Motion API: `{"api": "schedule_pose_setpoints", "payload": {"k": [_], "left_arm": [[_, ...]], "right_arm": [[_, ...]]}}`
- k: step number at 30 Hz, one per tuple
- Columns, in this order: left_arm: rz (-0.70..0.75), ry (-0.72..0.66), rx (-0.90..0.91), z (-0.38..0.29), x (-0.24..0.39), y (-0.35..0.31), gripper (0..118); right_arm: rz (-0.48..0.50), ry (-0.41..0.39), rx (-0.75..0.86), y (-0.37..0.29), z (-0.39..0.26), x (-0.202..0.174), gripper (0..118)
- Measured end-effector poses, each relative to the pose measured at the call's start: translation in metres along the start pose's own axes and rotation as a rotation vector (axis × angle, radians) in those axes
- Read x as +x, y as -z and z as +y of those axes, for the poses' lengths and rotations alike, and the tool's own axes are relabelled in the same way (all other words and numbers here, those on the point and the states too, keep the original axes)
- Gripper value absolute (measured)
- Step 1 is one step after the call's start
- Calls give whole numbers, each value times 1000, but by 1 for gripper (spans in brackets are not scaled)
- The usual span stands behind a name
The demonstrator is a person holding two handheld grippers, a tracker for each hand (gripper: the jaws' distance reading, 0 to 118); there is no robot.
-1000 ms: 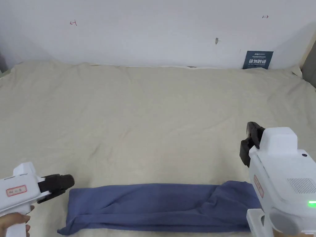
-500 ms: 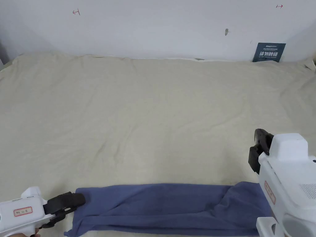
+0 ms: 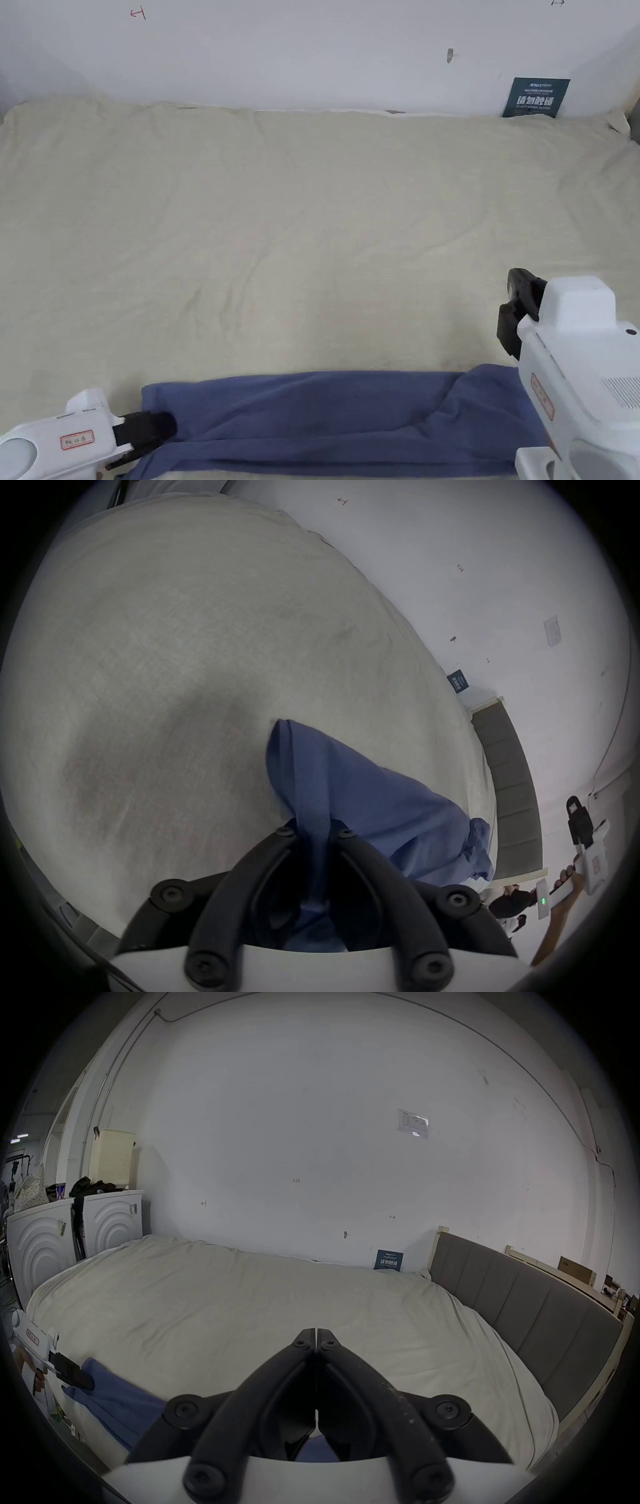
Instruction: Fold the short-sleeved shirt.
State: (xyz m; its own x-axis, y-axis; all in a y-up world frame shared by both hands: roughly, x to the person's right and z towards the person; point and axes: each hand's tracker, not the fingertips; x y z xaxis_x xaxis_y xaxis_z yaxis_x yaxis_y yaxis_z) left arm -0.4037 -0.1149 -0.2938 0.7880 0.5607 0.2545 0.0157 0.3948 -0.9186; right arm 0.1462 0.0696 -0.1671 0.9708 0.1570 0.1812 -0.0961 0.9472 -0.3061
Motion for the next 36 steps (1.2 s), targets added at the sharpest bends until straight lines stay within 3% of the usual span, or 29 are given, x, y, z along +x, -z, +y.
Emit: {"api": "schedule_pose_setpoints", "payload": {"k": [7,14,21,27,36], "left_arm": [[60,108,85,10,35,-28,7],[89,158,146,30,26,-80,7],[279,183,158,32,32,-122,7],[184,195,97,39,91,-86,7],[96,357,-85,53,179,34,7]], "right_arm": [[-1,3,-4,-5,1,6,2],[-6,16,30,-13,9,13,2],[4,31,49,-19,10,18,2],[16,43,57,-26,9,23,2],[10,35,74,-36,10,38,2]]}}
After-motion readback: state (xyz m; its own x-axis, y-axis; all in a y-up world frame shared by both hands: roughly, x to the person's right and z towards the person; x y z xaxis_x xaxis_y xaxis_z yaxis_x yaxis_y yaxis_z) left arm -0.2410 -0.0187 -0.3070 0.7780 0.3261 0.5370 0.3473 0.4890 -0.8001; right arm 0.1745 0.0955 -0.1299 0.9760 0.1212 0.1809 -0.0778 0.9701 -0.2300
